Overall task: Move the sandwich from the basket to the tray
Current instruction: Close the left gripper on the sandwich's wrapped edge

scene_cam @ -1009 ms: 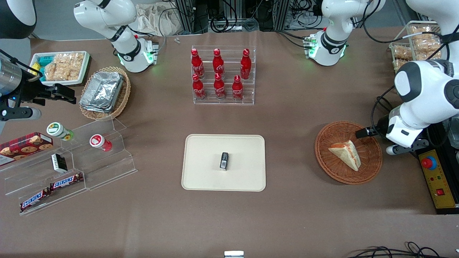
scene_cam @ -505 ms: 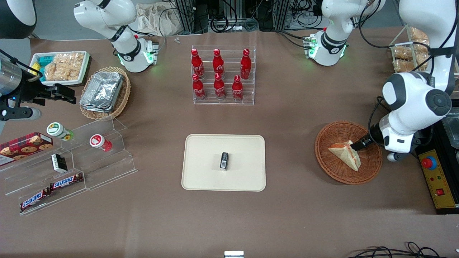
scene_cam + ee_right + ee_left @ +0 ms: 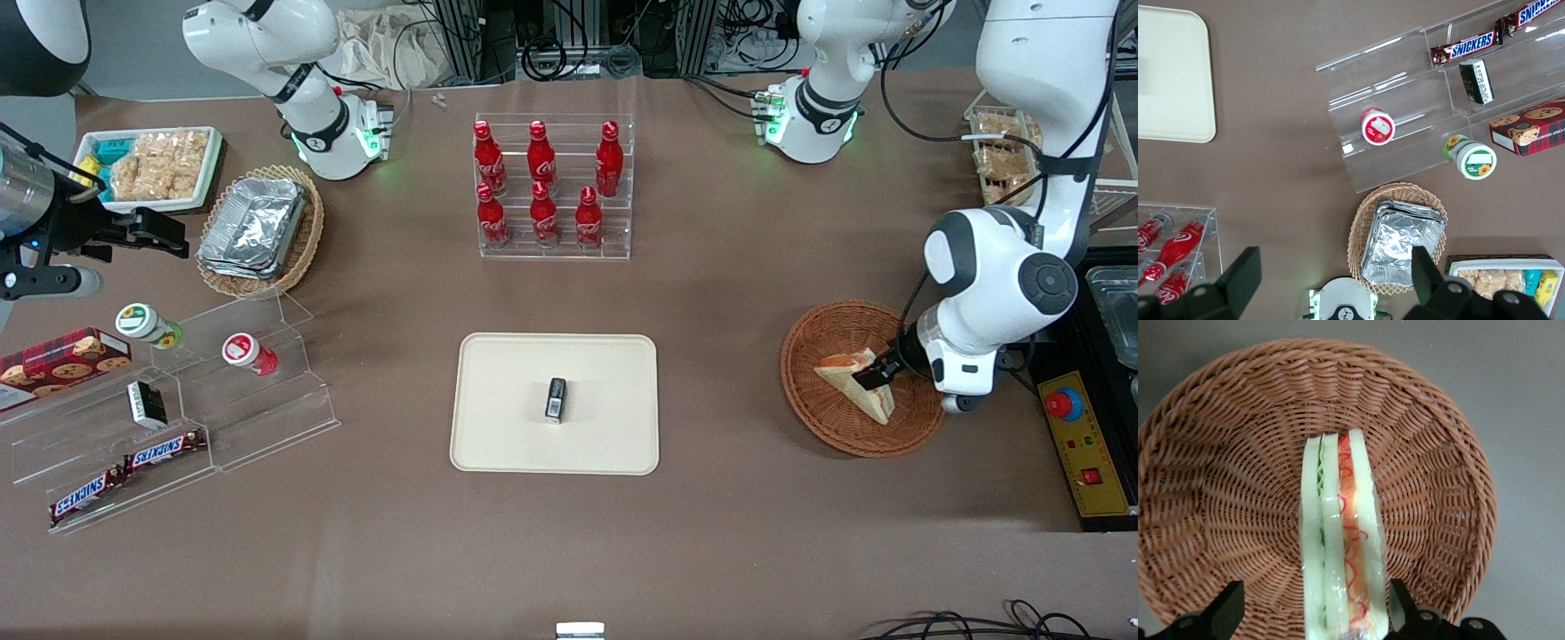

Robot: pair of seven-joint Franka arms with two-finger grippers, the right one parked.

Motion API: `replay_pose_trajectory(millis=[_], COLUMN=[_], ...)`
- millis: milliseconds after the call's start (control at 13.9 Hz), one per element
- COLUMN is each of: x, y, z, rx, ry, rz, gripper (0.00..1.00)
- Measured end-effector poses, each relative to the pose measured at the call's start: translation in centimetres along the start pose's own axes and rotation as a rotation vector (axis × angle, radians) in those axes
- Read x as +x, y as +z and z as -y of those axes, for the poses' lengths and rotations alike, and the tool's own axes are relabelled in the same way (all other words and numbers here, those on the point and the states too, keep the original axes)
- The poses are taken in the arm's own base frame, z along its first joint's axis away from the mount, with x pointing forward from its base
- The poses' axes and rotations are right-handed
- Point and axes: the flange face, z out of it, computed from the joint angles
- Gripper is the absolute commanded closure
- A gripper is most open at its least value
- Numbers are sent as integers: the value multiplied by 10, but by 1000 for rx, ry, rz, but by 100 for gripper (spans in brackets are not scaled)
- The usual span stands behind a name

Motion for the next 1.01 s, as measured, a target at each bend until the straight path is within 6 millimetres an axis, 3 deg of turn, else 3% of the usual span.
replay_pose_trajectory(millis=[144, 216, 505, 649, 865, 1009], x=[0, -2, -11, -13, -16, -18], y=[5, 8, 12, 10, -9, -46], z=[-1, -2, -9, -11, -11, -15], rx=[-7, -10, -11, -11, 21, 49], ry=[-15, -16, -52, -55, -52, -44], rz=[-9, -12, -11, -11, 26, 58], gripper=[13, 21, 65, 100, 100, 100])
